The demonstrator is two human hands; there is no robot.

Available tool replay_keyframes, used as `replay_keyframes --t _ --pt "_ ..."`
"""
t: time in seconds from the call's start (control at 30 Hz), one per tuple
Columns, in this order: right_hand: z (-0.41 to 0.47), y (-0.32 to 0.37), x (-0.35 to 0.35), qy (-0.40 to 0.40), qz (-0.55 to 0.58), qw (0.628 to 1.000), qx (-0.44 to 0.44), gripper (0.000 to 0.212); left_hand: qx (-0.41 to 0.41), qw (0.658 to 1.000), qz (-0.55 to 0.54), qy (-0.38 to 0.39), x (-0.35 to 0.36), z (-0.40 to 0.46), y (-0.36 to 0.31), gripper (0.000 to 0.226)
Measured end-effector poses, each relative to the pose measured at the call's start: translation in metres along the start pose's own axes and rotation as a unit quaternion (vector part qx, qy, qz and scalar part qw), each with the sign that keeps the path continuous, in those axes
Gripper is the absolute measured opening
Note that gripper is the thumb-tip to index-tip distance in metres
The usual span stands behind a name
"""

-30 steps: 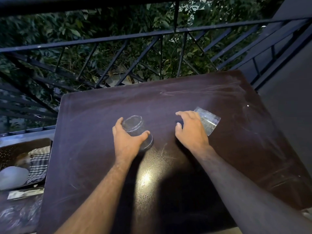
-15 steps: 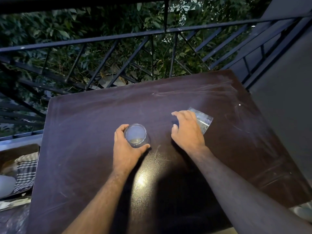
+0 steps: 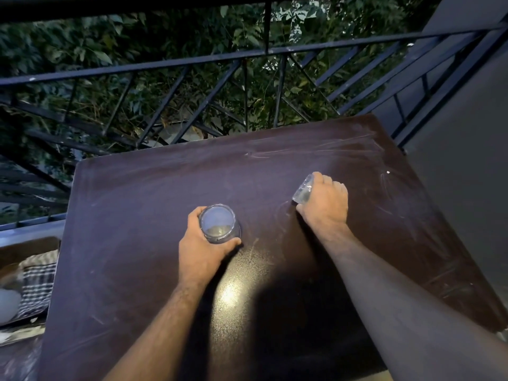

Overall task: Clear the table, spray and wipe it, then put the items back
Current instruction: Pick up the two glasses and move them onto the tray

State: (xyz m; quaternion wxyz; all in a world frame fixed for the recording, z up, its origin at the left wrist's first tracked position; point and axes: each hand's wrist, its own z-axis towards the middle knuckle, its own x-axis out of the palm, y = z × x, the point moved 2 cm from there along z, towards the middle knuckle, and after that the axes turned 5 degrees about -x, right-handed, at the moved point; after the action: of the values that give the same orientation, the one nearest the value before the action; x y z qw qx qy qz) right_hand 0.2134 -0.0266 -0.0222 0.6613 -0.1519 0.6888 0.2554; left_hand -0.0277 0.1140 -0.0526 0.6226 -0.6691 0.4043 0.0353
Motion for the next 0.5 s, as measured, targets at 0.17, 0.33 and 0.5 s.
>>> replay_keyframes --t 0.17,0.33,0.5 --pt "-0.027 0.011 -0.007 -0.102 0.415 0.903 0.05 0.083 -0.014 1.0 -0.019 -0.005 0.001 -0.001 0.002 0.1" --pt "-0.049 0.026 0.014 -0.096 0.476 0.872 0.063 0.083 -0.01 1.0 -0.027 -0.003 0.005 -0.001 0.006 0.101" --pt "-0.061 0.033 0.032 -0.087 0.477 0.872 0.064 0.084 -0.014 0.999 -0.042 0.002 0.004 -0.001 0.008 0.1"
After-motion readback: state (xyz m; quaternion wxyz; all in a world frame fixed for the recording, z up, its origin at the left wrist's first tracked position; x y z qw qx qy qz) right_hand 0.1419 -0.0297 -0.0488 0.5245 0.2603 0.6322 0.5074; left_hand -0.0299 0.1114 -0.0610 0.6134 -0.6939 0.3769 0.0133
